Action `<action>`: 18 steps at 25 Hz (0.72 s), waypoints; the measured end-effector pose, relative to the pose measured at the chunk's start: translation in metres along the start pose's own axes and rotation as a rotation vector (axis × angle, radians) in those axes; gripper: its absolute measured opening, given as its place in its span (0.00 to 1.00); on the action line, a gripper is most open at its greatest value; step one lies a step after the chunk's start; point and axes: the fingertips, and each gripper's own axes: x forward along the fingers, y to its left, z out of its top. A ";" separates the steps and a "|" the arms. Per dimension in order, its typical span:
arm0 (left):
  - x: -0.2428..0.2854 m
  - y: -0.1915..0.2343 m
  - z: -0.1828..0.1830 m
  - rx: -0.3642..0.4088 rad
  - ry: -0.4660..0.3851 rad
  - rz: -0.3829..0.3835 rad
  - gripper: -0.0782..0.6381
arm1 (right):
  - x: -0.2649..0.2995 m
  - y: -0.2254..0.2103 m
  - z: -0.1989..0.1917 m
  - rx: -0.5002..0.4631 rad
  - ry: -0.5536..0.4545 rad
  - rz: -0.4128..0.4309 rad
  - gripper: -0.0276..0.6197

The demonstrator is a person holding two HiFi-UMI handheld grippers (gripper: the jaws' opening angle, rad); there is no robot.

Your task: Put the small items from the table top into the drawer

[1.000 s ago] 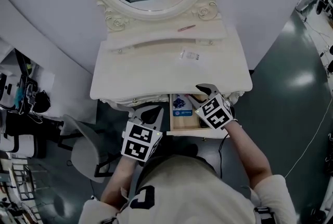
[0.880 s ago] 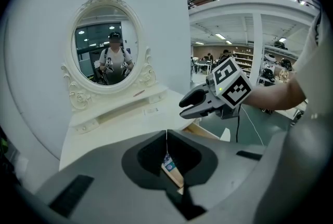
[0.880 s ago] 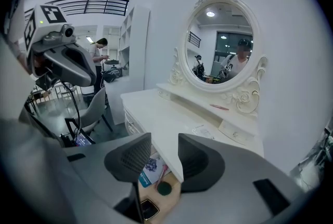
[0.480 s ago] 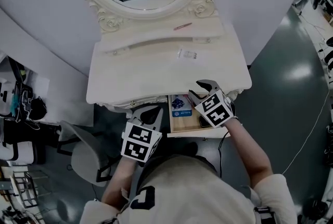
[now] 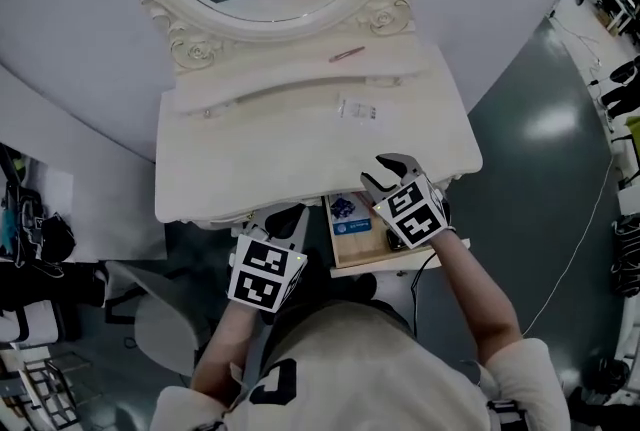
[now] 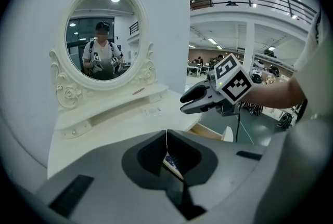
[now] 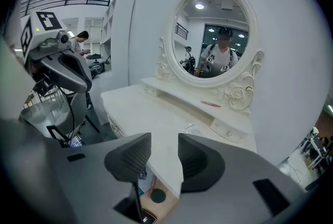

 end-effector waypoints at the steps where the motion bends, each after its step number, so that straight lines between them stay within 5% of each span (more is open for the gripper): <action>1: 0.001 0.005 0.000 0.001 -0.001 -0.009 0.19 | 0.002 -0.001 0.003 0.006 -0.001 -0.012 0.31; 18: 0.010 0.091 -0.001 -0.020 -0.027 -0.033 0.19 | 0.059 -0.015 0.024 0.071 0.093 -0.124 0.31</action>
